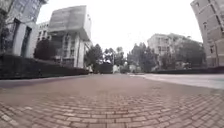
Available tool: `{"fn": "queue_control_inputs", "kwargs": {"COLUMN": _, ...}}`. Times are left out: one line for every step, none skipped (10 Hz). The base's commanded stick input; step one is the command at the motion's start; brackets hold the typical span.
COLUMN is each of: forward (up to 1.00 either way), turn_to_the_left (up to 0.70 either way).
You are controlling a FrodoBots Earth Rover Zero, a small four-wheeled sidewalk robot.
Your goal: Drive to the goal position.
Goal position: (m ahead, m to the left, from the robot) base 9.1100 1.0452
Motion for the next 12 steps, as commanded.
{"fn": "queue_control_inputs", "kwargs": {"forward": 0.7, "turn_to_the_left": 0.0}}
{"fn": "queue_control_inputs", "kwargs": {"forward": 0.7, "turn_to_the_left": 0.0}}
{"fn": "queue_control_inputs", "kwargs": {"forward": 0.7, "turn_to_the_left": 0.0}}
{"fn": "queue_control_inputs", "kwargs": {"forward": 0.7, "turn_to_the_left": 0.0}}
{"fn": "queue_control_inputs", "kwargs": {"forward": 0.7, "turn_to_the_left": 0.0}}
{"fn": "queue_control_inputs", "kwargs": {"forward": 0.7, "turn_to_the_left": 0.0}}
{"fn": "queue_control_inputs", "kwargs": {"forward": 0.7, "turn_to_the_left": 0.0}}
{"fn": "queue_control_inputs", "kwargs": {"forward": 0.7, "turn_to_the_left": 0.0}}
{"fn": "queue_control_inputs", "kwargs": {"forward": 0.7, "turn_to_the_left": 0.0}}
{"fn": "queue_control_inputs", "kwargs": {"forward": 0.7, "turn_to_the_left": 0.0}}
{"fn": "queue_control_inputs", "kwargs": {"forward": 0.7, "turn_to_the_left": 0.0}}
{"fn": "queue_control_inputs", "kwargs": {"forward": 0.7, "turn_to_the_left": 0.0}}
